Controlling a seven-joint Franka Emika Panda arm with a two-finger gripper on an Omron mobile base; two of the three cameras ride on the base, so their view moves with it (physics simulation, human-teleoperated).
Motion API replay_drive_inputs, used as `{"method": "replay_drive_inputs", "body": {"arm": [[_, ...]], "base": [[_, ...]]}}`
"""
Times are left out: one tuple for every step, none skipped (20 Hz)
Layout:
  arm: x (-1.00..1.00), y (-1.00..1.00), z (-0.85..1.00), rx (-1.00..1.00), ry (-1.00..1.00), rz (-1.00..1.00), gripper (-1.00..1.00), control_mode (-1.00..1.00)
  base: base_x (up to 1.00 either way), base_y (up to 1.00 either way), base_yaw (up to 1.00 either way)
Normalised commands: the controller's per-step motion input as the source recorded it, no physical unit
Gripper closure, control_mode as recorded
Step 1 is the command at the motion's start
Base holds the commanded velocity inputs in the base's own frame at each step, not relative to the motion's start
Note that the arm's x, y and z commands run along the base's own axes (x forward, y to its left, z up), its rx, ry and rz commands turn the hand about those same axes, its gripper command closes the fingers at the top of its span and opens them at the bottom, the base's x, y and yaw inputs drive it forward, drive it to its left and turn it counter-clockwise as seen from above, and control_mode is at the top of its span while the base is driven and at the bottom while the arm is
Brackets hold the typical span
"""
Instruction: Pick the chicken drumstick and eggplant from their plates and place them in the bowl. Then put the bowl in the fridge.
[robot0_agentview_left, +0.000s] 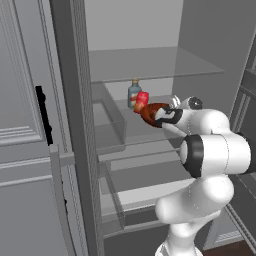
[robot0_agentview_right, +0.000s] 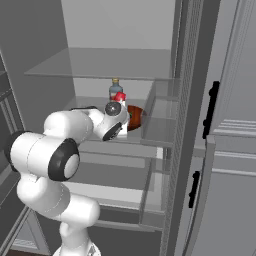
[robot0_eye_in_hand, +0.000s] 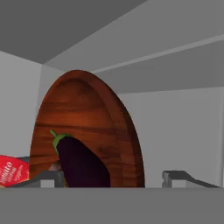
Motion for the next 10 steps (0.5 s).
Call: {"method": "replay_drive_inputs", "body": {"arm": [[-0.79, 0.51, 0.70, -0.02, 0.00, 0.00, -1.00, -1.00], [-0.97, 0.52, 0.63, -0.02, 0.00, 0.00, -1.00, -1.00], [-1.00, 0.51, 0.70, 0.00, 0.00, 0.00, -1.00, -1.00], [-1.00, 0.54, 0.76, 0.00, 0.00, 0.00, -1.00, -1.00], [-1.00, 0.54, 0.68, 0.00, 0.02, 0.00, -1.00, -1.00], [-1.00, 0.51, 0.79, 0.00, 0.04, 0.00, -1.00, -1.00], [-1.00, 0.51, 0.89, 0.00, 0.04, 0.00, -1.00, -1.00], [-0.90, 0.34, 1.00, 0.00, 0.07, 0.00, -1.00, -1.00], [-0.55, 0.11, 1.00, 0.00, 0.07, 0.00, -1.00, -1.00], [-0.56, 0.00, 1.00, 0.01, 0.10, 0.00, -1.00, -1.00]], "base": [[0.00, 0.00, 0.00], [0.00, 0.00, 0.00], [0.00, 0.00, 0.00], [0.00, 0.00, 0.00], [0.00, 0.00, 0.00], [0.00, 0.00, 0.00], [0.00, 0.00, 0.00], [0.00, 0.00, 0.00], [0.00, 0.00, 0.00], [0.00, 0.00, 0.00]]}}
